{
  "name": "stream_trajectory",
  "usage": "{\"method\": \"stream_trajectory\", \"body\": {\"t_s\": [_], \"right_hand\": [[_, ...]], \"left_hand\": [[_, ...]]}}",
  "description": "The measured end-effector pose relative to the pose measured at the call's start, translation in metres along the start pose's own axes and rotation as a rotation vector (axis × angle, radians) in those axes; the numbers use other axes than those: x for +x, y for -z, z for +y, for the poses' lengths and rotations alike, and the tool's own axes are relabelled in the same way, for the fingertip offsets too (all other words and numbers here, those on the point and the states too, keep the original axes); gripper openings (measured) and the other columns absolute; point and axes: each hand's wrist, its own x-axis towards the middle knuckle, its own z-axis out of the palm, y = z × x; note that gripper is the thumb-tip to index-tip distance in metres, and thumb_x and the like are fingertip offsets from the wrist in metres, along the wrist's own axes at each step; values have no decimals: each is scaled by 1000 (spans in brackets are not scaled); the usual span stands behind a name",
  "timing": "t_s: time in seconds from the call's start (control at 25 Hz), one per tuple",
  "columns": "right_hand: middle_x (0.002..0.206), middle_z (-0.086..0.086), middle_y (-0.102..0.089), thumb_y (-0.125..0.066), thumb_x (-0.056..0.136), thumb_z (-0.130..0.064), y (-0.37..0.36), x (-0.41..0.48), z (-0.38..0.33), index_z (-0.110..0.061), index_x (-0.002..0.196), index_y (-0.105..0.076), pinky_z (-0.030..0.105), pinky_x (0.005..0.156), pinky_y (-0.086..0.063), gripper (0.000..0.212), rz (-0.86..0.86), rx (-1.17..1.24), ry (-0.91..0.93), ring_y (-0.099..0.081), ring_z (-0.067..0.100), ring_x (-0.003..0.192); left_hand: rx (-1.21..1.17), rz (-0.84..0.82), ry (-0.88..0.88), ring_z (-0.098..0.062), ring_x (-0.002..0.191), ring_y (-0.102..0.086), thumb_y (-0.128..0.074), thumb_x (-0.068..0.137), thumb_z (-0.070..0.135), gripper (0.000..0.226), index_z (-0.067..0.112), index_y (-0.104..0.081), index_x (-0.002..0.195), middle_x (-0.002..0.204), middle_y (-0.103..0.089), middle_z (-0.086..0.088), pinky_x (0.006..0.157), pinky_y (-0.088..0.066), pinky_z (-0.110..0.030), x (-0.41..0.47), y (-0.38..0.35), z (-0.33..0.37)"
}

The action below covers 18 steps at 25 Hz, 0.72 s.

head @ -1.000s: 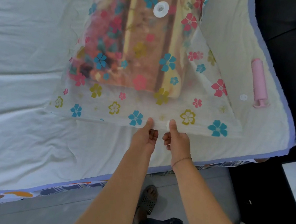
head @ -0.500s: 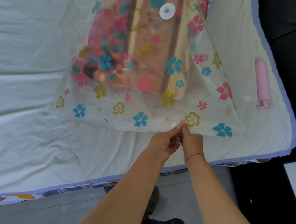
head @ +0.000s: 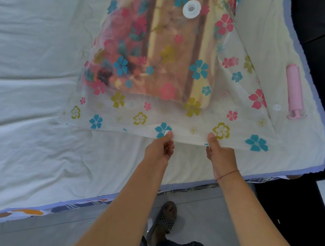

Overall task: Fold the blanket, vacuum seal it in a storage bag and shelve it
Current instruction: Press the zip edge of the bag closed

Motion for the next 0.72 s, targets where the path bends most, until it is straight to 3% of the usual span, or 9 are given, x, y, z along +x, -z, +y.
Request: {"method": "stream_trajectory", "body": {"t_s": [0.2, 0.36, 0.56, 0.72], "right_hand": [[41, -10, -34, -54, 97, -28, -10, -1, 5, -21, 59, -40, 21, 46, -22, 42, -31, 198, -65, -29, 5, 39], [47, -2, -45, -52, 95, -40, -61, -15, 18, -14, 59, -50, 20, 43, -29, 45, -153, 75, -136, -36, 9, 42], [44, -8, -49, -61, 93, -21, -94, -15, 24, -11, 68, -59, 17, 45, -36, 28, -41, 168, -110, -41, 6, 44], [43, -7, -46, -59, 94, -19, -89, -11, 29, -11, 59, -54, 20, 51, -36, 36, -42, 218, -144, -38, 4, 40]], "left_hand": [[-133, -119, 65, -13, 68, -60, -67, 87, 15, 11, 5, -62, 88, 75, -65, -7, 56, -55, -20, 7, 12, 22], [-60, -117, 62, -10, 60, -60, -67, 86, 12, 9, 4, -63, 87, 63, -67, -4, 54, -53, -18, 13, 12, 30], [-143, -42, 80, -13, 67, -60, -68, 86, 12, 10, 4, -61, 86, 76, -66, -7, 62, -50, -21, 17, 19, 37], [8, -152, 149, -12, 60, -60, -71, 84, 19, 16, 4, -65, 84, 67, -65, -7, 54, -53, -20, 13, 23, 32]]}}
